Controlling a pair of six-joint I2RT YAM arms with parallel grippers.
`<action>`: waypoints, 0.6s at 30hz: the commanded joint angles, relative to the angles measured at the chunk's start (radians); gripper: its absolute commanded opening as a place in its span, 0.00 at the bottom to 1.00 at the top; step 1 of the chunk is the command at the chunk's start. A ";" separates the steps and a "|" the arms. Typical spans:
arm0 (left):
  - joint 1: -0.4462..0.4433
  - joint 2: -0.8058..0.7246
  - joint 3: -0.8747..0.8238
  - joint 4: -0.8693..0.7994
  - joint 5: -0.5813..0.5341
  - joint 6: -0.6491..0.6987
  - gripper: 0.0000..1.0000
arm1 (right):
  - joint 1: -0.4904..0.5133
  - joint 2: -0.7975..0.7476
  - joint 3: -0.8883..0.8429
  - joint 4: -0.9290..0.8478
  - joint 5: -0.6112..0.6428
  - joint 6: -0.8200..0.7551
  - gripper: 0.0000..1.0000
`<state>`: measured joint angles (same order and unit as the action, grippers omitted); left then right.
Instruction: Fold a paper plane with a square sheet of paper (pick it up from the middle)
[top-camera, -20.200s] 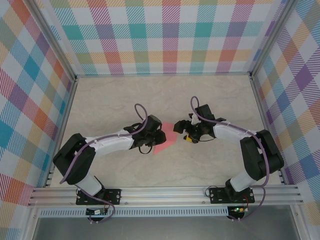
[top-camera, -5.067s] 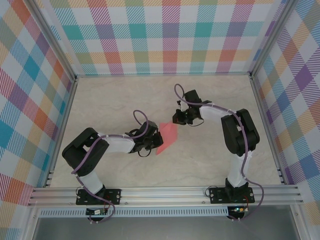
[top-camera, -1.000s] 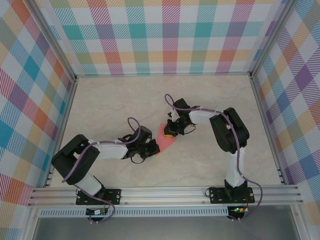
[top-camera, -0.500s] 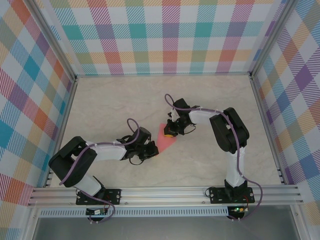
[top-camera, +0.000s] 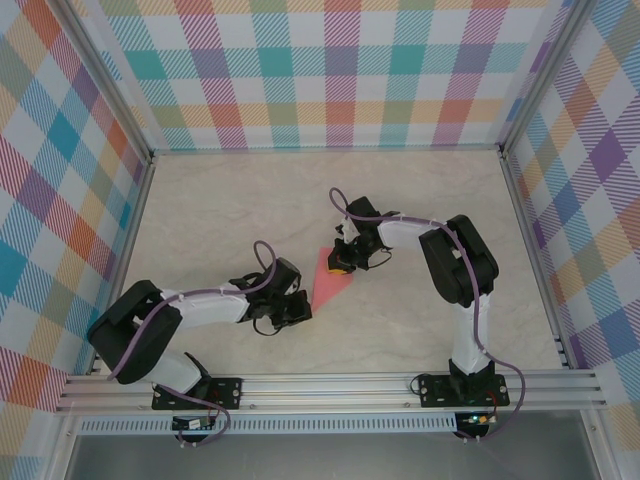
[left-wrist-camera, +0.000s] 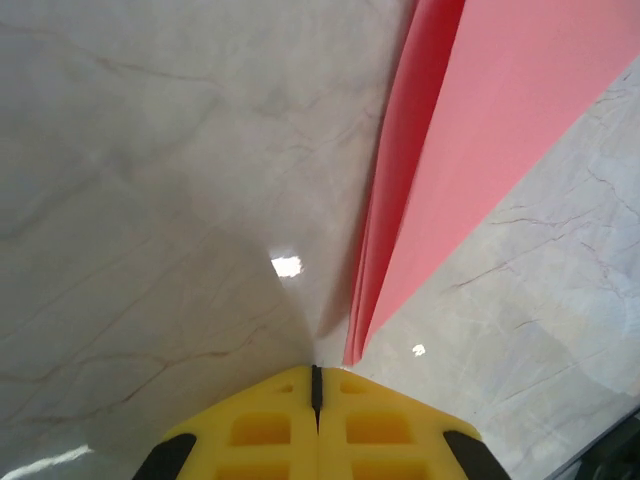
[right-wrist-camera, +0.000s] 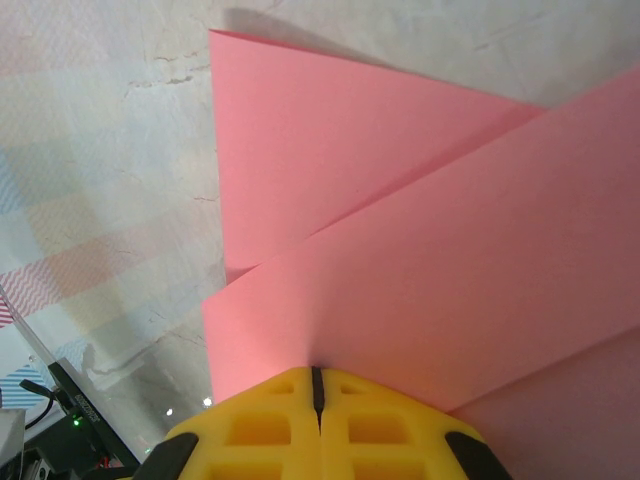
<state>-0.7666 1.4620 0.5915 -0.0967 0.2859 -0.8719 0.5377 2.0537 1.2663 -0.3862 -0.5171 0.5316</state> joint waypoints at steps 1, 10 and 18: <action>-0.008 -0.069 0.002 -0.009 -0.088 -0.025 0.00 | -0.007 0.087 -0.045 -0.097 0.183 -0.004 0.00; -0.007 -0.094 0.012 0.159 -0.169 -0.068 0.00 | -0.007 0.082 -0.028 -0.108 0.182 -0.010 0.00; -0.008 0.052 0.040 0.234 -0.089 -0.077 0.00 | -0.007 0.071 -0.027 -0.102 0.168 -0.010 0.00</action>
<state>-0.7708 1.4845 0.6075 0.0921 0.1661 -0.9371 0.5377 2.0537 1.2709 -0.3920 -0.5167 0.5316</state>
